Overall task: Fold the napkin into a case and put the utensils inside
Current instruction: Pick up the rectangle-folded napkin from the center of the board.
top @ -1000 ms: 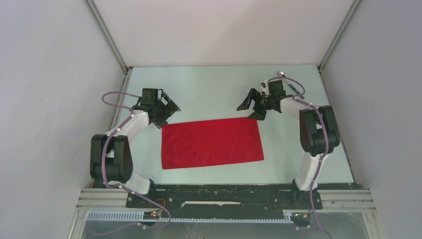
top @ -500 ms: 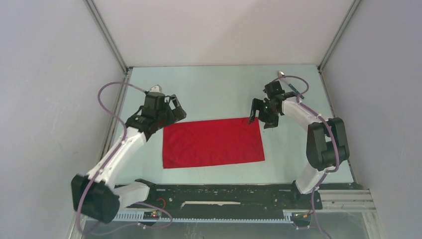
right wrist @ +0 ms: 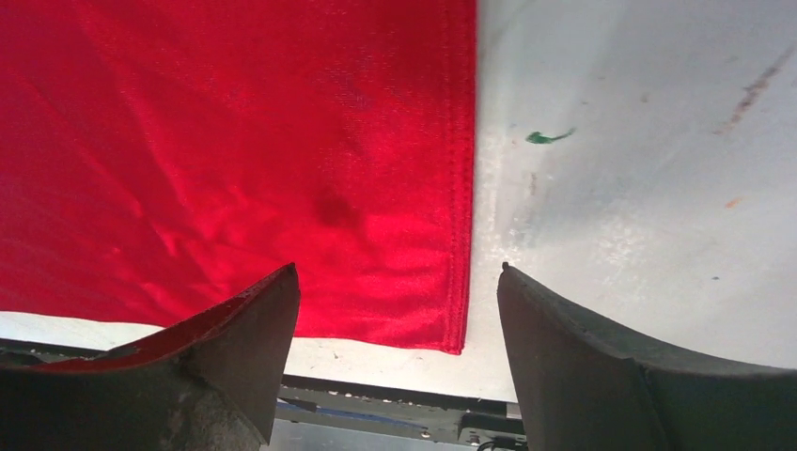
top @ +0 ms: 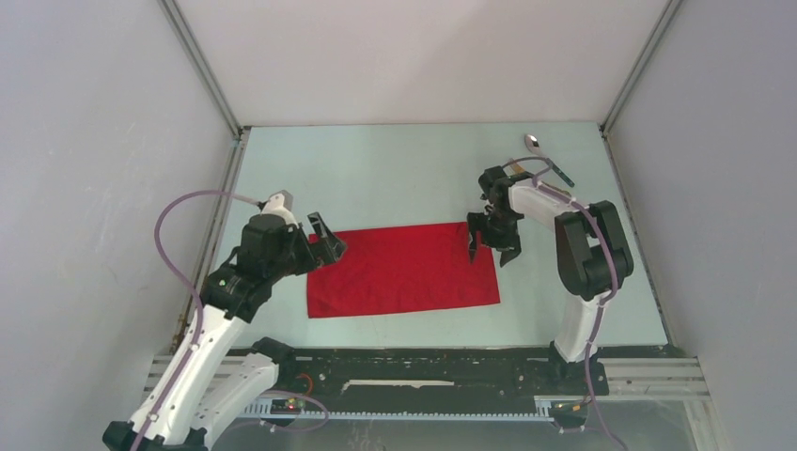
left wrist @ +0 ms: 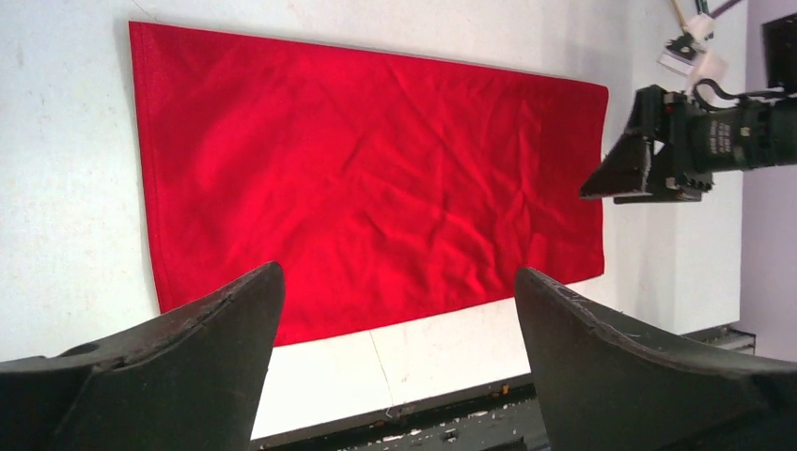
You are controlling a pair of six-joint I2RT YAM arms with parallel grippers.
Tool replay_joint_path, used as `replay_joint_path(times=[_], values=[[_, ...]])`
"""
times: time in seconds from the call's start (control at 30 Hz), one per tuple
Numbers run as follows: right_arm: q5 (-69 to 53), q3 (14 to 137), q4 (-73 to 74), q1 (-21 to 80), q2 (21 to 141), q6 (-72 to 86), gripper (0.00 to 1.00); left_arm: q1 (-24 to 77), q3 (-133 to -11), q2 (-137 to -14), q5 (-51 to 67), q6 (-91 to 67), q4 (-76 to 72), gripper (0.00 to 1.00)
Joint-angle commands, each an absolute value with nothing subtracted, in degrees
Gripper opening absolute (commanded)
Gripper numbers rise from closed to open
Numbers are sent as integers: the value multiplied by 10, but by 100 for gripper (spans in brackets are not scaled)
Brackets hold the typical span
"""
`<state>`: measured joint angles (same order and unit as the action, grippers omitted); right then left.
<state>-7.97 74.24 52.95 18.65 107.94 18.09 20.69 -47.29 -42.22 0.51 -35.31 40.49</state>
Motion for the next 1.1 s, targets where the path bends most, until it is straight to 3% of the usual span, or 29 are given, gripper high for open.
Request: replay_joint_path(times=[0.0,0.27,0.43,0.83,1.07], values=[[-65,760,526,208,1094,193,85,210,-469,-390,34,-332,422,100],[-19,753,497,224,1125,211,83,210,-479,-349,24,-313,451,100],[-24,728,464,230,1126,219,76,210,-486,-336,26,-308,468,100],[64,715,437,261,1116,244,35,210,-520,-322,26,-313,493,100],[76,715,454,259,1090,232,2,210,-519,-328,29,-317,492,100]])
